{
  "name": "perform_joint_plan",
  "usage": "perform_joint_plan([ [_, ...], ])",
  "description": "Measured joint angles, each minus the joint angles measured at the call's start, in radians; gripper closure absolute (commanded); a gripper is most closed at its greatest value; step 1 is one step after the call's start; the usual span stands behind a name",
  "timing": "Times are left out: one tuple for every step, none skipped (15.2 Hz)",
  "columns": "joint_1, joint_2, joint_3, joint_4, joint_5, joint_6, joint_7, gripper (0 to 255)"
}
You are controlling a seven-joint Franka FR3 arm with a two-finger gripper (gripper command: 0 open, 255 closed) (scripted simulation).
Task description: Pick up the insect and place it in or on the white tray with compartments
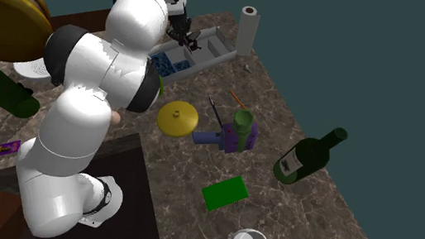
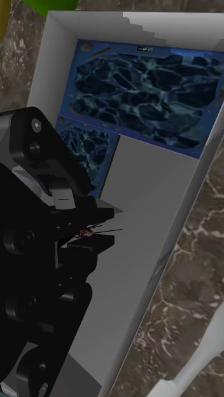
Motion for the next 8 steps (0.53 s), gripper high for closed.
perform_joint_plan([
  [0.000,0.001,0.000,-0.002,-0.001,0.002,0.001,255],
  [-0.001,0.001,-0.001,-0.003,-0.001,0.004,0.001,255],
  [-0.001,0.001,-0.001,-0.003,-0.001,0.004,0.001,255],
  [-0.001,0.001,-0.001,-0.004,-0.001,0.005,0.001,255],
  [-0.001,0.001,-0.001,-0.004,-0.001,0.005,0.001,255],
  [-0.001,0.001,-0.001,-0.004,-0.001,0.005,0.001,255],
  [-0.001,0.001,-0.001,-0.004,-0.002,0.005,0.001,0],
  [-0.001,0.002,-0.001,-0.004,-0.002,0.005,0.001,0],
])
